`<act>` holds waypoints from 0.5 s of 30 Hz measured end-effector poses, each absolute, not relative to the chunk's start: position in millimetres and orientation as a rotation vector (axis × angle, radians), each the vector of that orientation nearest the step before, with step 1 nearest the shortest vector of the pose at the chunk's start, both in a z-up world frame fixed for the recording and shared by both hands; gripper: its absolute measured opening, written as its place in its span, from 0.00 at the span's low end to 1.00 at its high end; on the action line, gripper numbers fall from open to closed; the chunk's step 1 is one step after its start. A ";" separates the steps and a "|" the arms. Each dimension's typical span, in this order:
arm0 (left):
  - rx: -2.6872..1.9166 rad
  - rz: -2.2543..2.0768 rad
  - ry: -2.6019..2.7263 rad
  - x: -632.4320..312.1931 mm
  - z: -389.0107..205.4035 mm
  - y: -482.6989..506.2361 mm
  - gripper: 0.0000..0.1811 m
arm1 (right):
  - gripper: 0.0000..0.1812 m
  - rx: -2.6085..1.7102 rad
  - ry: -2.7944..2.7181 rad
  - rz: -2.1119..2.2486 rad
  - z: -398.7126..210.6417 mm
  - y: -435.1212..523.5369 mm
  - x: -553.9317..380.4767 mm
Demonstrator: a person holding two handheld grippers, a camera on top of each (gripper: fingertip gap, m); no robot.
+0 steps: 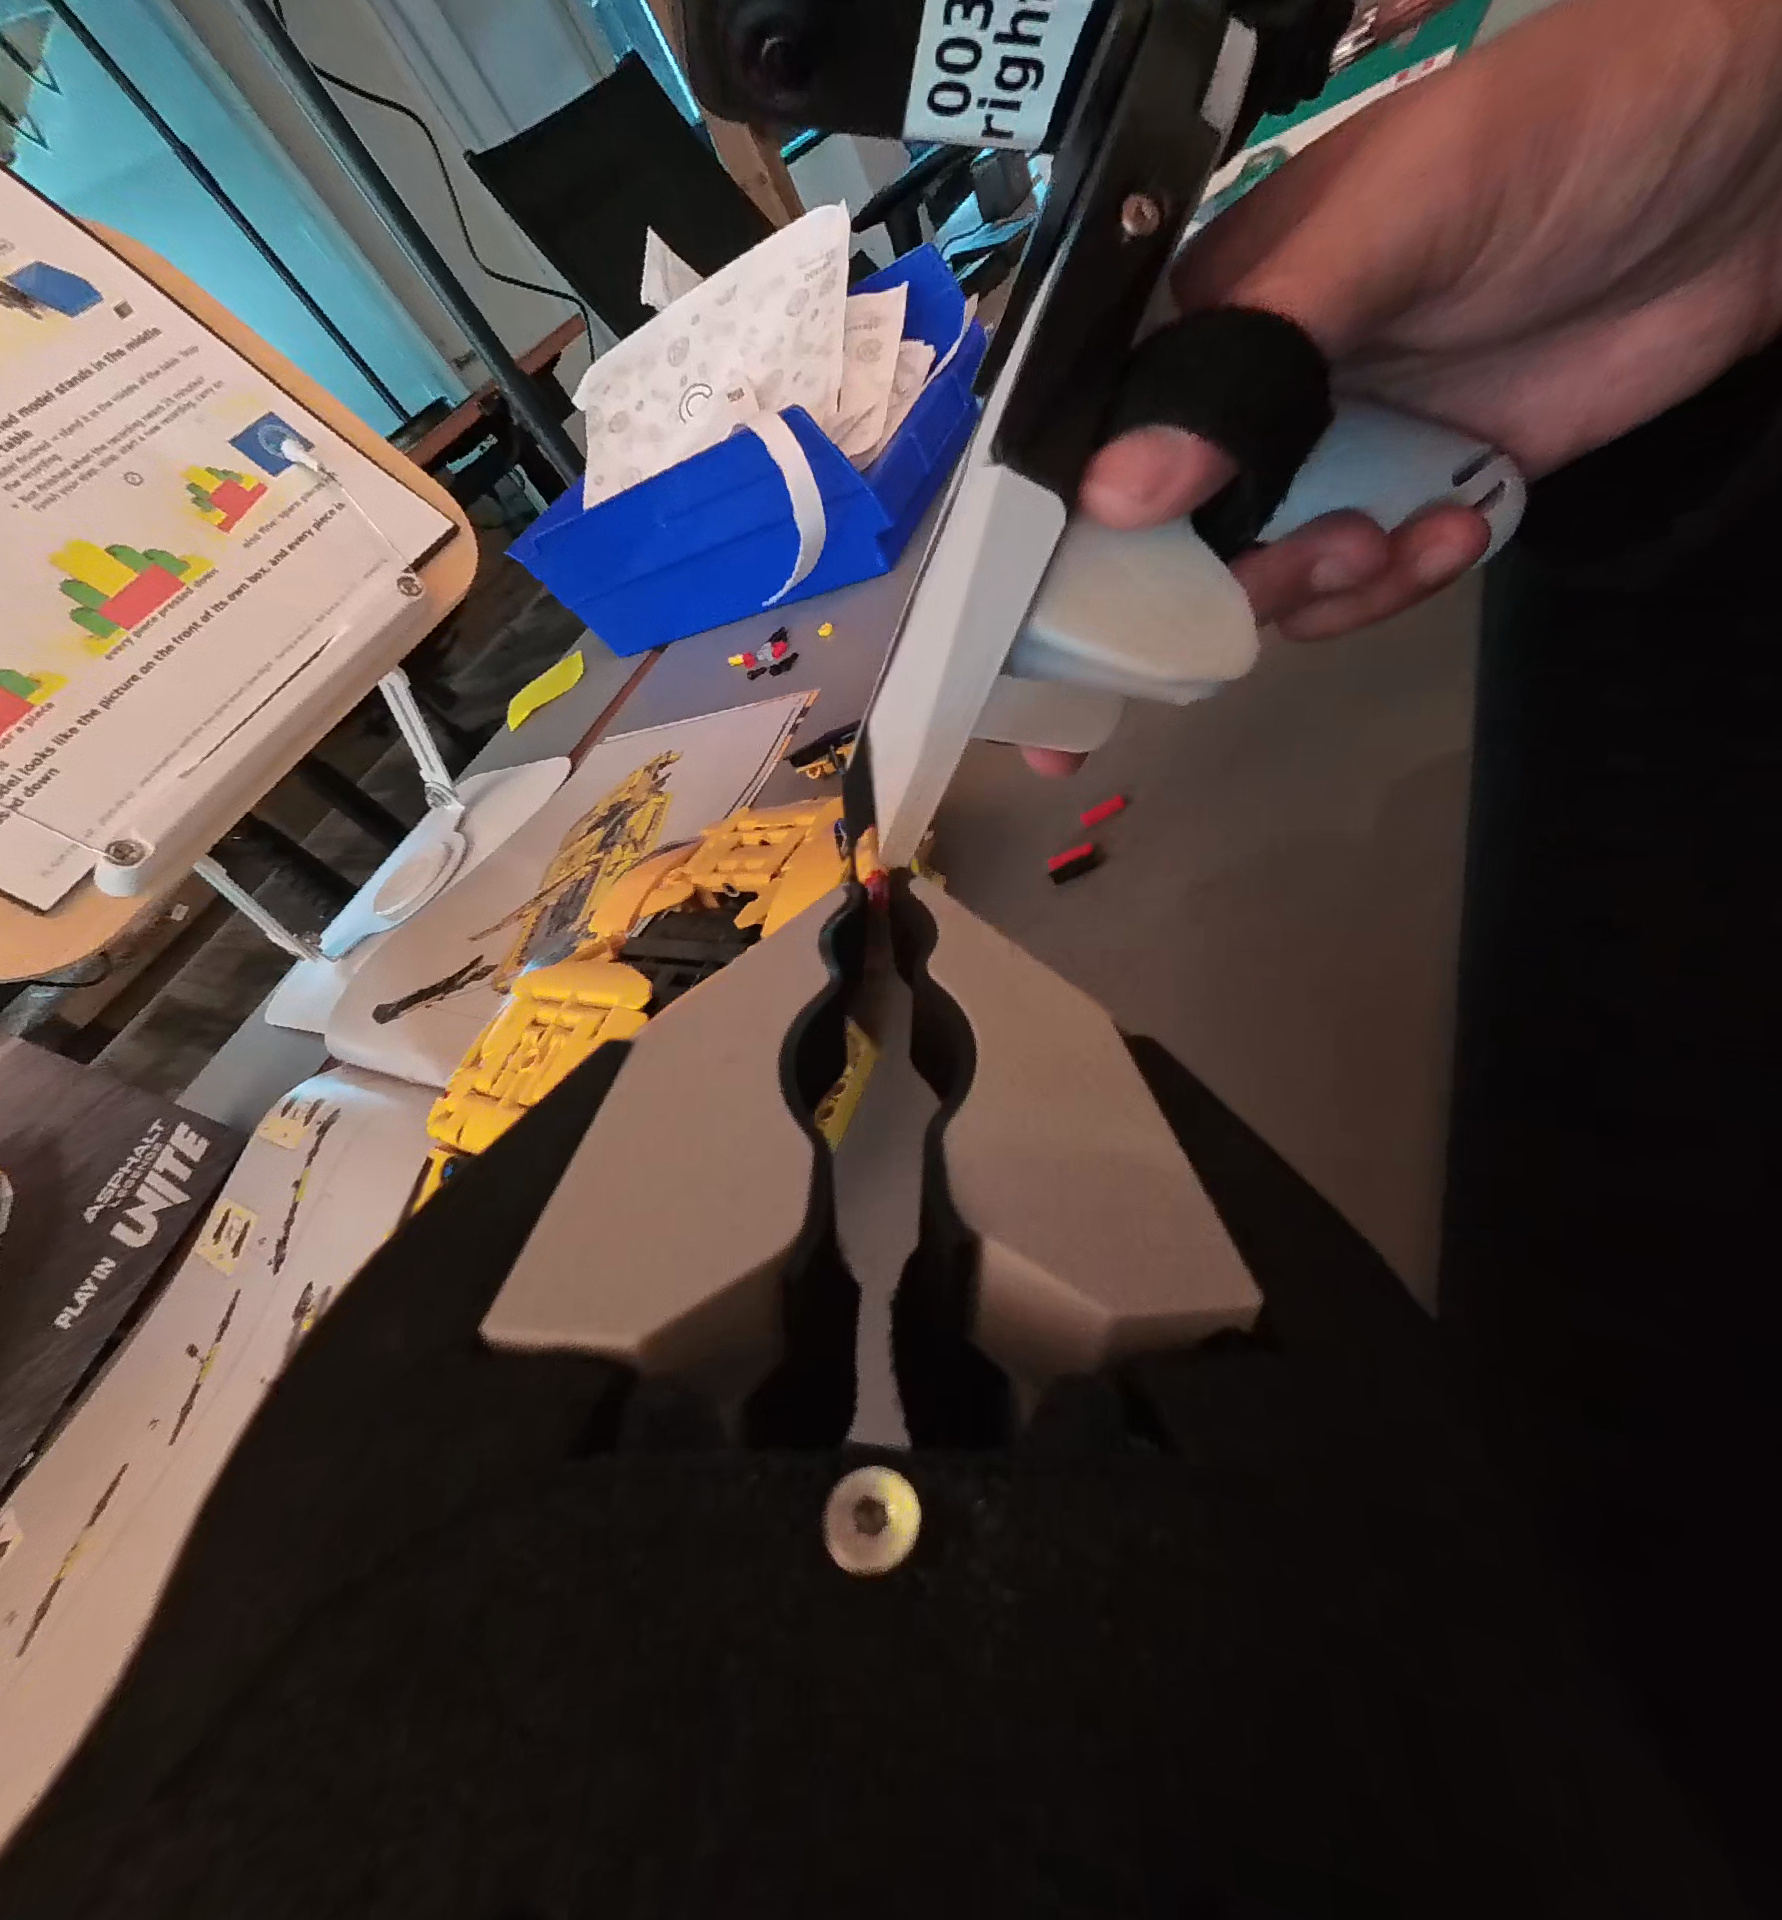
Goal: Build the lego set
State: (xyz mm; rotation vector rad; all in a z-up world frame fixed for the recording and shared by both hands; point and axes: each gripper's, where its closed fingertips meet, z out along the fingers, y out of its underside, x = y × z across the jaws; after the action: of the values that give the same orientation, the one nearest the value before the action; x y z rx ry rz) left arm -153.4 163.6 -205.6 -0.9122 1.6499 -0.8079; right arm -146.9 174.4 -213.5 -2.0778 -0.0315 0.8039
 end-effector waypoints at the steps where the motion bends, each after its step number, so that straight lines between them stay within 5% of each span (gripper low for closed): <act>1: -0.914 -0.804 1.654 -153.3 -206.6 163.7 0.02 | 0.24 -2.084 -0.033 0.797 -214.4 174.5 -146.8; 15: -0.880 -0.692 1.681 -151.2 -213.2 164.8 0.02 | 0.27 -2.095 0.011 0.820 -220.0 179.3 -147.8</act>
State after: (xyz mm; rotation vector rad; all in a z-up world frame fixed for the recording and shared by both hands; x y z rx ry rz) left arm -151.2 164.8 -213.2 -0.8801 1.6807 -0.6919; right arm -147.8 179.3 -220.0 -2.0950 0.0109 0.8203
